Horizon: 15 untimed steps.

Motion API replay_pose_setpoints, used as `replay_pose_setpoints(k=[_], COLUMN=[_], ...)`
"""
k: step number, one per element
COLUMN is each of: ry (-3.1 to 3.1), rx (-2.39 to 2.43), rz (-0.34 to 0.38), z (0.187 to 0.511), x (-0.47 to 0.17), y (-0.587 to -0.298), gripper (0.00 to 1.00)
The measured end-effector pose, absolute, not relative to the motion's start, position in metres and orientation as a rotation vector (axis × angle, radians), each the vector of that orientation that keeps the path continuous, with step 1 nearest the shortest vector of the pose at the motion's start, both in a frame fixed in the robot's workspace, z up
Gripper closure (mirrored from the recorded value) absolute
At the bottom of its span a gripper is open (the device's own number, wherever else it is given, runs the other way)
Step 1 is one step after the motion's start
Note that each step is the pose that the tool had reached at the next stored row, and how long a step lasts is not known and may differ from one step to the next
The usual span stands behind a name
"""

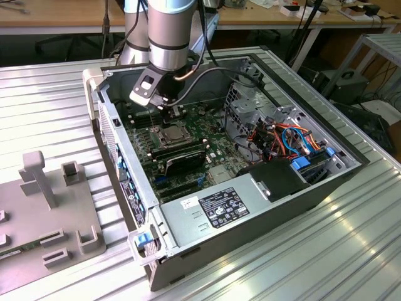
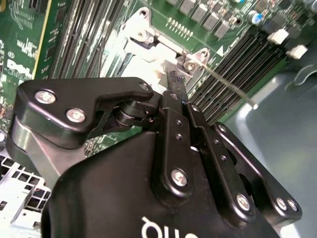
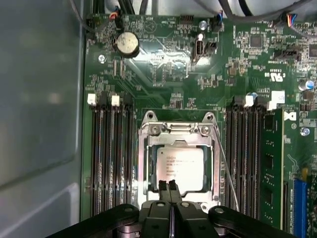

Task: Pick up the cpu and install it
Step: 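Close the cpu cover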

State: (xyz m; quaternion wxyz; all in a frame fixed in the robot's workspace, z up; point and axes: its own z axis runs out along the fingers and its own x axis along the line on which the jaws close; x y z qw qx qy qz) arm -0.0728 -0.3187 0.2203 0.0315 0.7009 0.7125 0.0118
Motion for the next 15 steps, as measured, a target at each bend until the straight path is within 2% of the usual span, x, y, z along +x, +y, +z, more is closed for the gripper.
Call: replay_pose_setpoints(k=[15], ry=[2.194], rx=[2.159], rz=[0.036], z=[0.219], x=[-0.084], y=[-0.326], gripper=[0.89])
